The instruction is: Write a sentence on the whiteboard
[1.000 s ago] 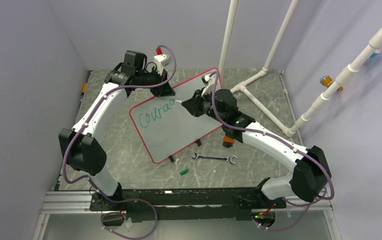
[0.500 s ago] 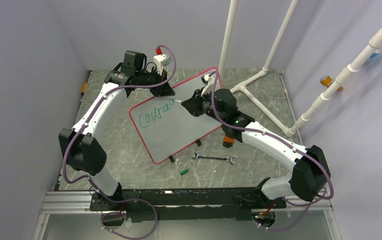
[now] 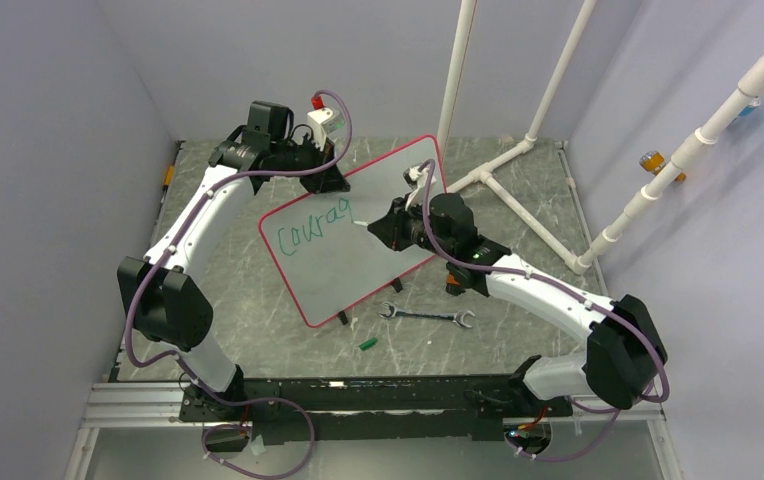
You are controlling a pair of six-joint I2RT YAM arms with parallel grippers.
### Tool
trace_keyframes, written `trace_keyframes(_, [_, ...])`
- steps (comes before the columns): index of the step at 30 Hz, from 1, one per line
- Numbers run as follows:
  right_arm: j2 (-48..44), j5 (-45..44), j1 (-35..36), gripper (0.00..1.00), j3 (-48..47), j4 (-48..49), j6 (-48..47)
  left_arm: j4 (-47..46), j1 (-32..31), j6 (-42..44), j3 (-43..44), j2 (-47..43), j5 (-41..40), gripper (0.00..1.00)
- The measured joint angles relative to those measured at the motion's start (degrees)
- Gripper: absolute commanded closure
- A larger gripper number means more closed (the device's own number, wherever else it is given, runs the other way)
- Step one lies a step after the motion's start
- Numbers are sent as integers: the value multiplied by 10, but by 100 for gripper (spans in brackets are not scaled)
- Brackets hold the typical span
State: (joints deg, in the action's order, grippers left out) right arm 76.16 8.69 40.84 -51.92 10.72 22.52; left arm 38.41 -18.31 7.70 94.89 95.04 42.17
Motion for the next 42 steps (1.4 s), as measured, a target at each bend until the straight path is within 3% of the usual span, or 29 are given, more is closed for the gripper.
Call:
trace_keyframes(16, [2,14,1,100,7,0,7,0,0,-1,0,0,1,100])
trace_keyframes(30, [16,34,6,100,-41,-12,10,0,-2,-2,0,-2,5,100])
trace_keyframes(42, [-73,-1,4,100,-42,-33,-1,2,-5,-4,0,-5,5,100])
